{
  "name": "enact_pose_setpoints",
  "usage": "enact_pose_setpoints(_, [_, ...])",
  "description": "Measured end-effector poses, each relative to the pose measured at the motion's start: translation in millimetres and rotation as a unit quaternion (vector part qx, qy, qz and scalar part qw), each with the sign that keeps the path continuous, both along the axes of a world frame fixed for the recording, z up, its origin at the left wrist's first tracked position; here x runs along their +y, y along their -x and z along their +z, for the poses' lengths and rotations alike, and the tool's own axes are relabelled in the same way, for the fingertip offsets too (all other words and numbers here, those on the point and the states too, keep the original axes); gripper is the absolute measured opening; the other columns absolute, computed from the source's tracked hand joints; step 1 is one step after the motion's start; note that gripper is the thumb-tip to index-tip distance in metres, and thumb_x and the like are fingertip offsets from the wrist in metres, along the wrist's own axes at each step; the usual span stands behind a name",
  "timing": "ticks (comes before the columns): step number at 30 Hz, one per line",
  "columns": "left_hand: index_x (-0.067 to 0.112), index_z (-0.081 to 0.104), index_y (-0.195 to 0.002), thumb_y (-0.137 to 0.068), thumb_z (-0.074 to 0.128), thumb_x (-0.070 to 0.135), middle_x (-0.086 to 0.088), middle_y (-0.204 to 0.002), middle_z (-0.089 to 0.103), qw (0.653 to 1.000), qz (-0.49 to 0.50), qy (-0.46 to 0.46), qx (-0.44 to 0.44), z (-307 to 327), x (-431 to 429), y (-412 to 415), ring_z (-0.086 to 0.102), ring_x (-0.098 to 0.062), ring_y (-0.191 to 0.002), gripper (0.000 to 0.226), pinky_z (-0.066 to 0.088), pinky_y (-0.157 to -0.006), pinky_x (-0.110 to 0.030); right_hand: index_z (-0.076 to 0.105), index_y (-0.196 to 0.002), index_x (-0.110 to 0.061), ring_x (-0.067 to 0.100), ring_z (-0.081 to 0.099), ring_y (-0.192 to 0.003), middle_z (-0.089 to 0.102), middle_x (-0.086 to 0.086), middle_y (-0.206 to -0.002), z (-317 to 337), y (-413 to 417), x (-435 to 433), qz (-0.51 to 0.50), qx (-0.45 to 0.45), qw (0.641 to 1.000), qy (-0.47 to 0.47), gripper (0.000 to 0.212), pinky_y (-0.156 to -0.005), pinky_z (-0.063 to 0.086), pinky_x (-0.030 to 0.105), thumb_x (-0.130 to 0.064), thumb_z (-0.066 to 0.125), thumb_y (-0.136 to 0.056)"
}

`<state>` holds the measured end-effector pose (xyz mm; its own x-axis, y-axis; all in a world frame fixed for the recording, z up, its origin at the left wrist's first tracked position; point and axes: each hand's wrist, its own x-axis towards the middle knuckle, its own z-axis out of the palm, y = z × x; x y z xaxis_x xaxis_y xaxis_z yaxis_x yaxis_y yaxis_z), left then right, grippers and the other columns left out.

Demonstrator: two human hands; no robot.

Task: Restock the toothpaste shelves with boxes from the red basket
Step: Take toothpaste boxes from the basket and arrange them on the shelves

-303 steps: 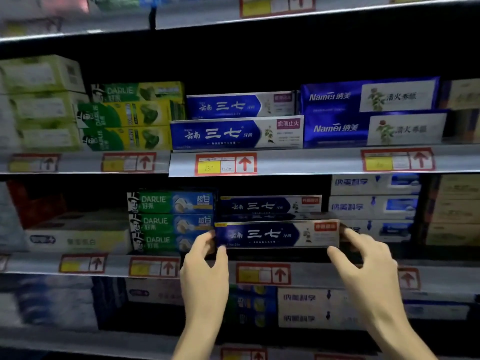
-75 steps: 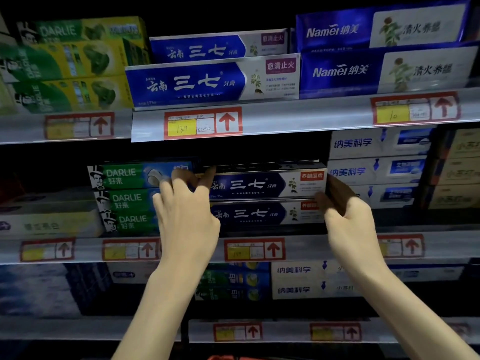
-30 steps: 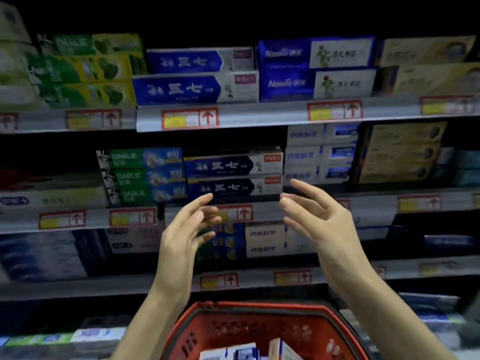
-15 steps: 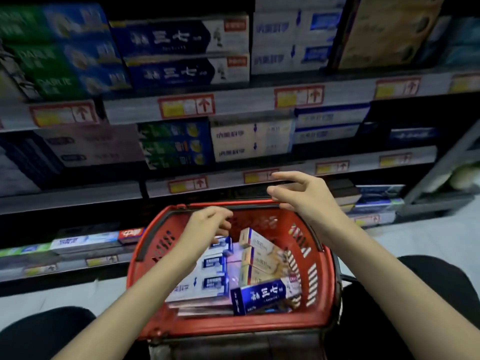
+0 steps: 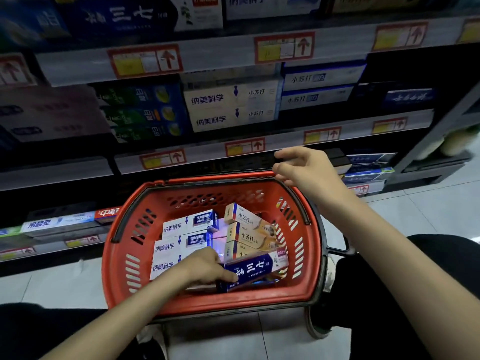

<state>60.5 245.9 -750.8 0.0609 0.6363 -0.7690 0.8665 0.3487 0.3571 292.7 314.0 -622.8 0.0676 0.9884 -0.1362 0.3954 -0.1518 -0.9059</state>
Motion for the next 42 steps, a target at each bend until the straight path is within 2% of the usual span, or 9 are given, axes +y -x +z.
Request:
enact_pose_setpoints(4, [0.013,0.074,-0.083,-0.075,0.089,0.035,-0.003,-0.079,0.076,0.996,0.068,-0.037,-0.042,18.8,8.3,6.9,0.069,-0.018,-0.07,0.027,0.047,-0.058,-0.022,0.071,-0.114,-0.027,0.014,0.072,-0.096,0.075,-0.003,-0.098,-0.5,-4.3,-4.7,0.024,-0.033,0.999,0.006,0.02,-0.096,0.057,0.046,-0.026,0.072,-0.094])
enact_pose_setpoints(7, [0.005,0.067,-0.074,-0.071,0.092,0.036,-0.002,-0.069,0.071,0.985,0.128,-0.089,-0.071,53.8,14.7,28.6,0.066,-0.02,-0.067,0.04,0.048,-0.061,-0.025,0.069,-0.119,-0.028,0.018,0.071,-0.099,0.073,-0.007,-0.102,1.1,-7.7,-7.1,0.019,-0.063,0.998,0.002,0.024,-0.093,0.058,0.048,-0.033,0.069,-0.095])
enact_pose_setpoints(12, [-0.001,0.071,-0.089,-0.07,0.089,0.046,-0.009,-0.078,0.073,0.919,0.232,-0.234,-0.217,130.7,6.3,67.0,0.056,-0.023,-0.07,0.054,0.04,-0.068,-0.034,0.06,-0.135,-0.027,0.019,0.07,-0.102,0.069,-0.003,-0.115,4.2,-7.8,-11.9,0.003,-0.072,0.997,0.002,0.045,-0.093,0.058,0.05,-0.047,0.067,-0.094])
enact_pose_setpoints(15, [0.01,0.076,-0.1,-0.084,0.077,0.037,-0.014,-0.091,0.079,0.874,0.268,-0.276,-0.298,163.3,-2.8,72.4,0.075,-0.035,-0.081,0.031,0.059,-0.074,-0.042,0.056,-0.139,-0.031,0.017,0.069,-0.107,0.067,-0.003,-0.124,8.4,-0.5,-16.6,0.007,-0.017,1.0,-0.001,0.053,-0.097,0.057,0.049,-0.054,0.067,-0.092])
enact_pose_setpoints(17, [0.013,0.073,-0.105,-0.089,0.07,0.033,-0.01,-0.089,0.08,0.858,0.275,-0.296,-0.317,173.4,-5.9,75.5,0.077,-0.029,-0.076,0.026,0.062,-0.063,-0.031,0.064,-0.129,-0.036,0.013,0.069,-0.11,0.071,-0.007,-0.12,11.0,7.5,-19.6,0.021,0.05,0.998,-0.016,0.038,-0.101,0.054,0.046,-0.049,0.068,-0.094])
enact_pose_setpoints(21, [0.016,0.072,-0.11,-0.091,0.067,0.036,-0.014,-0.099,0.079,0.853,0.267,-0.294,-0.339,177.2,-7.6,82.4,0.073,-0.044,-0.095,0.028,0.061,-0.077,-0.041,0.073,-0.111,-0.028,0.016,0.075,-0.102,0.079,-0.003,-0.106,16.6,21.4,-24.0,0.013,0.177,0.984,-0.029,0.019,-0.096,0.057,0.041,-0.038,0.065,-0.098])
enact_pose_setpoints(27, [0.019,0.071,-0.115,-0.093,0.063,0.038,-0.019,-0.102,0.077,0.838,0.279,-0.285,-0.372,179.5,-7.8,90.1,0.074,-0.031,-0.085,0.031,0.062,-0.068,-0.032,0.068,-0.119,-0.012,0.026,0.077,-0.099,0.079,0.011,-0.105,20.3,25.8,-20.9,-0.027,0.257,0.966,-0.019,0.043,-0.091,0.057,0.041,-0.043,0.072,-0.09])
enact_pose_setpoints(35, [0.012,0.07,-0.119,-0.097,0.06,0.035,-0.012,-0.105,0.078,0.815,0.307,-0.305,-0.386,175.1,-4.7,100.4,0.074,-0.015,-0.08,0.033,0.06,-0.067,-0.021,0.064,-0.128,-0.015,0.026,0.074,-0.105,0.078,0.007,-0.113,19.9,28.3,-19.0,0.006,0.277,0.96,-0.028,0.042,-0.089,0.054,0.039,-0.028,0.073,-0.089])
enact_pose_setpoints(42, [0.011,0.07,-0.119,-0.098,0.061,0.026,-0.004,-0.096,0.08,0.75,0.371,-0.366,-0.408,169.5,-2.2,87.8,0.074,-0.007,-0.073,0.028,0.055,-0.059,-0.016,0.068,-0.124,-0.022,0.026,0.075,-0.104,0.079,0.005,-0.11,20.6,36.9,-20.8,-0.003,0.282,0.959,-0.025,0.05,-0.093,0.055,0.042,-0.034,0.08,-0.076])
